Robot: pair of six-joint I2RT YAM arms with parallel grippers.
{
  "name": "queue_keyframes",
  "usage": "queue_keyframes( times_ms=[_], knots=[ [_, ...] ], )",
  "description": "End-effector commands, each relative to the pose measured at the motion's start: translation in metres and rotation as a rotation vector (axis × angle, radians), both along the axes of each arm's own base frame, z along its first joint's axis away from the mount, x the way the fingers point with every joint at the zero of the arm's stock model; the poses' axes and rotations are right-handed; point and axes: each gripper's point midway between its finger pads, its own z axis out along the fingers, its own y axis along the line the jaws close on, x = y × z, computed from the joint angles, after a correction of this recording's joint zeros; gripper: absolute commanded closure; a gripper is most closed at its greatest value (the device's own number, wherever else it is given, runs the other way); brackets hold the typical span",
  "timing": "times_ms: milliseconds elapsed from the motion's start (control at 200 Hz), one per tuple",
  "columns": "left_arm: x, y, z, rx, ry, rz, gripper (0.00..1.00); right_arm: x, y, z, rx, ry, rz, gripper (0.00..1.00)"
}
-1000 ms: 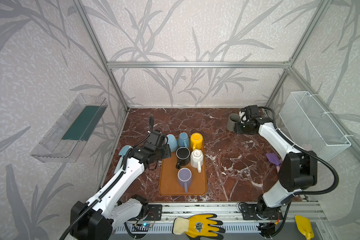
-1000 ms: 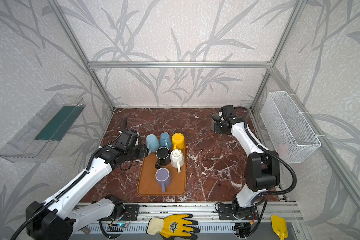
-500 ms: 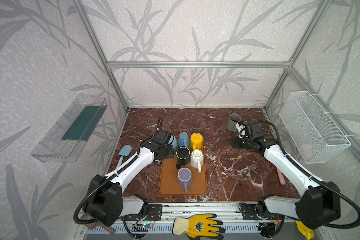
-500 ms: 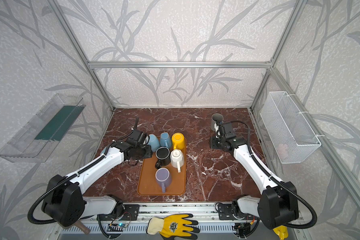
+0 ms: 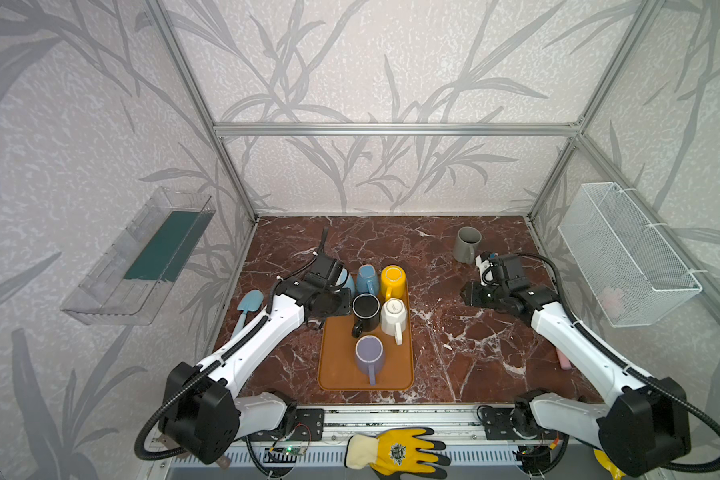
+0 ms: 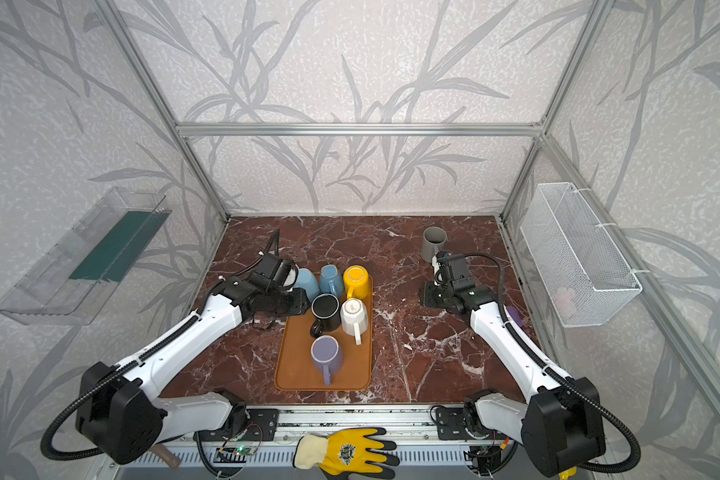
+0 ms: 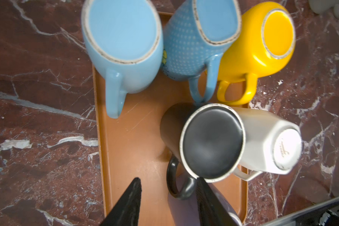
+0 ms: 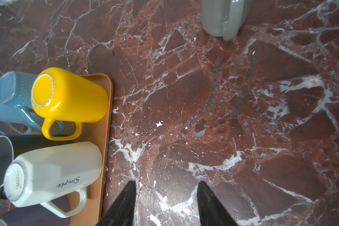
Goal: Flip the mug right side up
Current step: 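Move the left gripper over the upside-down black mug while the right gripper withdraws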
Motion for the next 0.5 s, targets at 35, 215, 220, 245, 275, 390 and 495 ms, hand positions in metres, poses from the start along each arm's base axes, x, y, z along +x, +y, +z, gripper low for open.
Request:
queue_keyframes(
  times_ms=[35, 215, 220, 245, 275, 390, 495],
  knots=[
    [-0.022, -0.012, 0.007, -0.002, 0.045, -0.11, 0.53, 0.001, 0.005, 0.004, 0.029, -0.018, 0.003, 0.49],
    [-0.035, -0.024, -0.006, 0.023, 0.089, -0.191, 0.54, -0.001, 0.005, 0.005, 0.03, -0.018, 0.004, 0.49],
    [-0.035, -0.024, -0.006, 0.024, 0.089, -0.192, 0.54, -0.001, 0.005, 0.005, 0.03, -0.02, 0.004, 0.49],
    [-0.035, -0.025, -0.008, 0.024, 0.093, -0.195, 0.54, -0.001, 0.004, 0.005, 0.028, -0.02, 0.004, 0.49],
    [-0.036, -0.026, -0.011, 0.027, 0.097, -0.196, 0.54, -0.001, 0.004, 0.005, 0.026, -0.018, 0.002, 0.48],
    [-0.036, -0.03, -0.02, 0.04, 0.112, -0.209, 0.55, -0.003, 0.002, 0.005, 0.018, -0.016, 0.002, 0.48],
    [-0.033, -0.03, -0.027, 0.082, 0.121, -0.211, 0.56, -0.004, 0.002, 0.006, 0.02, -0.018, 0.001, 0.48]
  ],
)
